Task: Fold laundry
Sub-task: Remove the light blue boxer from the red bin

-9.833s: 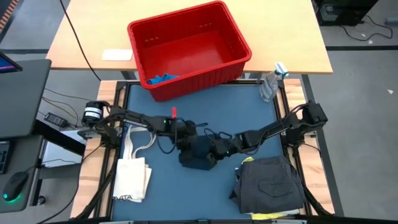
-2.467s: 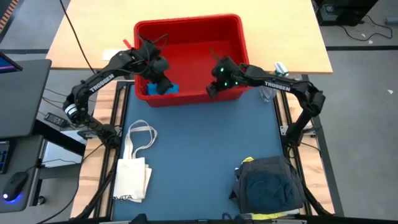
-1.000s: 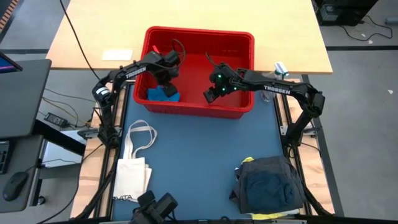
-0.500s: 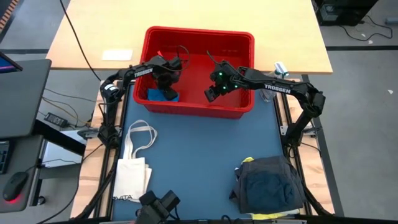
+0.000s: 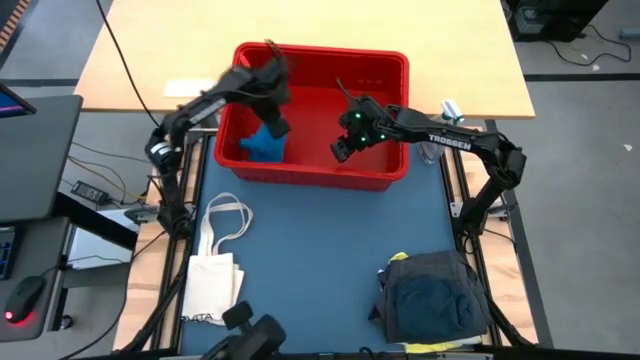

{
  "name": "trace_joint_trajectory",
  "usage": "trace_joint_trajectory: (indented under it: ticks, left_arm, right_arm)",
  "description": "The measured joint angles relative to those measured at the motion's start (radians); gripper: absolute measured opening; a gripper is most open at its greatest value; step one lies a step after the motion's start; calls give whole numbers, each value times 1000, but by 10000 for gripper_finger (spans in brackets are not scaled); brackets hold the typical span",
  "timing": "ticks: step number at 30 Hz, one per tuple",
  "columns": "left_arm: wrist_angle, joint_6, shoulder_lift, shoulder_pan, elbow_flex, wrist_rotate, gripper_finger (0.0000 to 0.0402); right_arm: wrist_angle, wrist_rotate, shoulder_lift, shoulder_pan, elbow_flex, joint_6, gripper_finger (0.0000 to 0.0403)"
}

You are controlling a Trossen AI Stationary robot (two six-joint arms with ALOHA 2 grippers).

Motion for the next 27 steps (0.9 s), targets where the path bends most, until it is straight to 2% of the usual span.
trace_joint_trajectory:
  ticks: [3,6,11,14,16,19,23,27]
  left_arm:
    - [-15,17,-60,-28,131,8,9]
    - [-22,57,-123,-62,244,73,8]
    - [-20,106,-204,-120,351,323,10]
    - [-10,109,-251,-158,376,463,13]
    - [-20,105,-280,-185,377,529,13]
    - [-61,84,-301,-245,377,630,14]
    - [-143,16,-310,-355,377,824,14]
    - [-189,-8,-298,-509,358,835,13]
  right_arm:
    - [6,-1,-28,1,0,-23,111]
    - [28,-2,-62,2,0,-56,111]
    - [90,-74,-116,5,0,-117,111]
    - [102,-124,-144,15,0,-133,111]
    - [88,-120,-165,24,0,-112,111]
    - [3,-16,-211,39,0,12,111]
    - [-123,25,-276,71,0,24,111]
    - [-187,-91,-306,139,0,19,111]
